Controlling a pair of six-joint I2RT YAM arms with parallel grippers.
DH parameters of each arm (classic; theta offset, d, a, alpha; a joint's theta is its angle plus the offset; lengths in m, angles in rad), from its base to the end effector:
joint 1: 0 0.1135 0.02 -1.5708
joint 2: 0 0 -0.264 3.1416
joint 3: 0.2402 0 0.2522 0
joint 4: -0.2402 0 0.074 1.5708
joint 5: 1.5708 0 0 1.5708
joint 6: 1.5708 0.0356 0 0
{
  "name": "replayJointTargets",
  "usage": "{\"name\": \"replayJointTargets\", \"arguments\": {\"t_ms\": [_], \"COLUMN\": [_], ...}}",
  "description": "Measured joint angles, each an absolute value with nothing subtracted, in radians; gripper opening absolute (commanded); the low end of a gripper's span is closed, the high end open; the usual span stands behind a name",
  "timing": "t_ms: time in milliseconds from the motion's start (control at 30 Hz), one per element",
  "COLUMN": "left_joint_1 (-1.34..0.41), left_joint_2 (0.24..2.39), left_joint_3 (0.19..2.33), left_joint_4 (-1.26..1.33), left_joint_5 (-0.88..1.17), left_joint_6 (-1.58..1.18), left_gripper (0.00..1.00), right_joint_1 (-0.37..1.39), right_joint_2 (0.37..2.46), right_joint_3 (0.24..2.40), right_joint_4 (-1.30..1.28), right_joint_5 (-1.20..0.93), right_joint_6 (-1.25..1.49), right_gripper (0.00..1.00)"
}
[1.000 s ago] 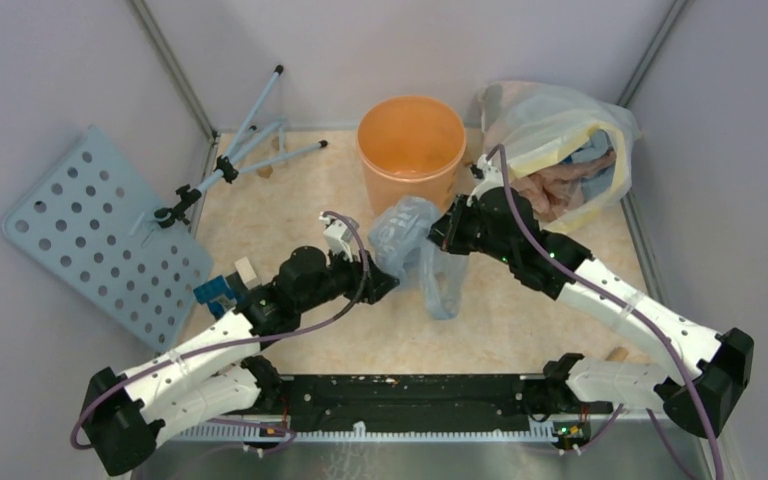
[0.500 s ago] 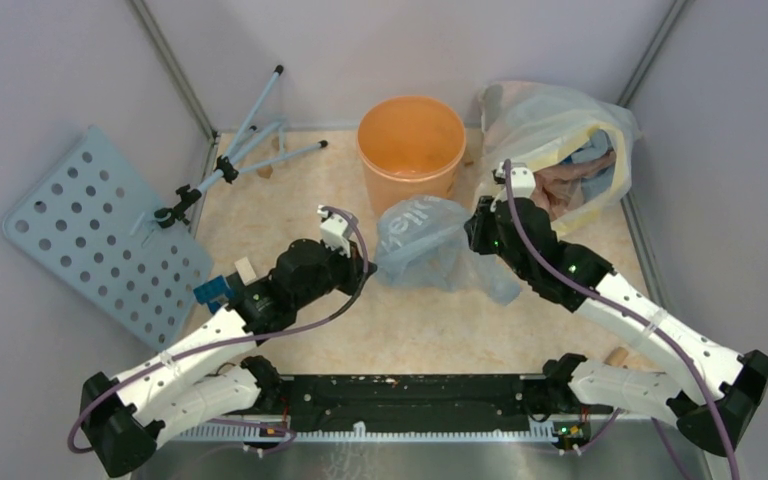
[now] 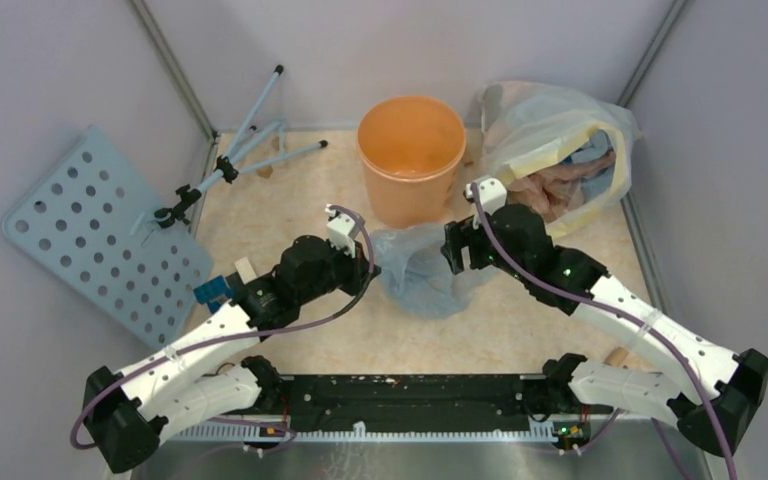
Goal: Put the trash bags into the trash bin
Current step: Unfold the trash bag at the center of the board.
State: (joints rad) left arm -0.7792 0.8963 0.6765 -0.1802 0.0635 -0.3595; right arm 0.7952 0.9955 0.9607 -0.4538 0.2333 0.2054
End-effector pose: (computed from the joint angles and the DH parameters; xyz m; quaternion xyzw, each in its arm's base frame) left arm 0.1465 -0.1479 0.2822 0.1907 0.8111 -0.3200 0.4509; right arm 0.1593 0.1507 0.3355 -0.1901 0.8320 0.1579 0.4967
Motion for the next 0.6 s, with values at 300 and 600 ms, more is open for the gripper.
{"name": "replayJointTargets", "arguments": {"t_ms": [300, 600], "left_joint_1": [-0.779, -0.779], "left_joint_2": [0.919, 0.865], "left_joint_3": [0.657, 0.54], "left_joint_4": [-0.155, -0.157], "left_joint_5": [0.069, 0.059], "left_joint_6": [-0.36, -0.388], "left_gripper": [0.0, 0.0], "right_joint_1": [0.796, 0.796], "right_joint_2": [0.996, 1.04], "right_joint_3": [0.867, 0.632], "right_joint_4": [-0.4, -0.17], "right_joint_5": [0.011, -0.117], "right_joint_6": [0.193, 0.182], "right_gripper": [0.62, 0.57]}}
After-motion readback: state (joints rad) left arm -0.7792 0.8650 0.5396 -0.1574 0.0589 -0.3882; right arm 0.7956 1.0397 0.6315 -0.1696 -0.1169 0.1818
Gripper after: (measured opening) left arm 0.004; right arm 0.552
